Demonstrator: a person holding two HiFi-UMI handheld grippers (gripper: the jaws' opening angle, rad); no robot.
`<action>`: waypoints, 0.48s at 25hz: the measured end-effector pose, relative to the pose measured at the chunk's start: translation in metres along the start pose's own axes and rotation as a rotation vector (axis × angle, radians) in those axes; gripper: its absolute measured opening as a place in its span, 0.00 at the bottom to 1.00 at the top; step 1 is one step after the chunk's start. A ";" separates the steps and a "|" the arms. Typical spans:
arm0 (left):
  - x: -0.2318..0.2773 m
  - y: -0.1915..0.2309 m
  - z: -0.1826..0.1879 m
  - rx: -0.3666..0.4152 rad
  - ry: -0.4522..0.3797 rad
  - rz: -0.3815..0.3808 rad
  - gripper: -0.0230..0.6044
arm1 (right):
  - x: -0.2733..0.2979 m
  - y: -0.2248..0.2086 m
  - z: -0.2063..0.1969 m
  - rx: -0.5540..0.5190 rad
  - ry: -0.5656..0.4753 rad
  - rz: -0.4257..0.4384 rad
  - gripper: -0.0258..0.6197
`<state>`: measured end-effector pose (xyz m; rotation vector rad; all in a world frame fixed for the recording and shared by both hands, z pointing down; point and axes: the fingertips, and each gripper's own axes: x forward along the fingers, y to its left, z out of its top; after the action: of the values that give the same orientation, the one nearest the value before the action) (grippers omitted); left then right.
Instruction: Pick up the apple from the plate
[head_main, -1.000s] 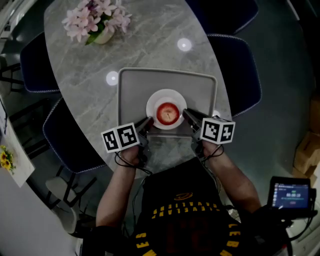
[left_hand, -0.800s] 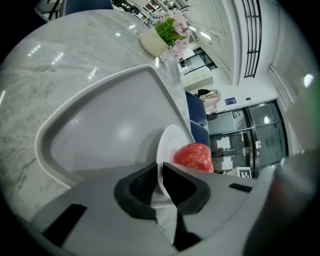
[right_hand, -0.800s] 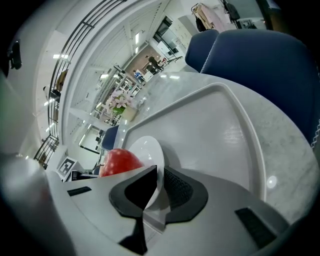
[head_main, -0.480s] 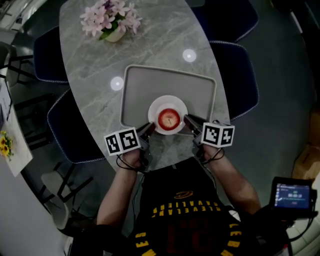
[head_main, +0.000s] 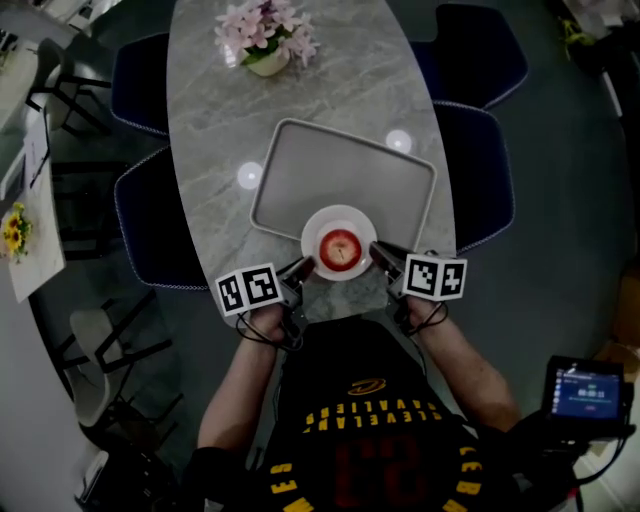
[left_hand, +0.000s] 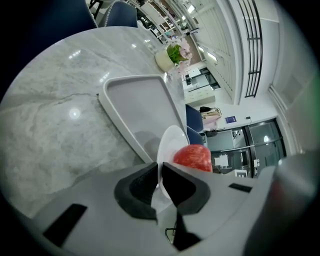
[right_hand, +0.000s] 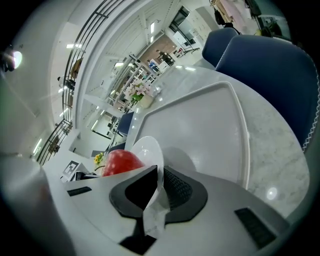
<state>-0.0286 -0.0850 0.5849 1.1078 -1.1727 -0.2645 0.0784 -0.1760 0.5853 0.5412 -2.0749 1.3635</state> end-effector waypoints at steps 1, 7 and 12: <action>-0.004 0.001 -0.003 -0.003 -0.015 0.001 0.09 | -0.001 0.002 -0.003 -0.014 0.007 0.007 0.11; -0.027 0.007 -0.030 -0.025 -0.096 0.006 0.09 | -0.007 0.014 -0.024 -0.070 0.046 0.050 0.11; -0.045 0.019 -0.060 -0.074 -0.157 -0.004 0.09 | -0.013 0.023 -0.050 -0.106 0.087 0.086 0.11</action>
<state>-0.0046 -0.0126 0.5751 1.0390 -1.2893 -0.4013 0.0864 -0.1209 0.5761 0.3453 -2.1066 1.2928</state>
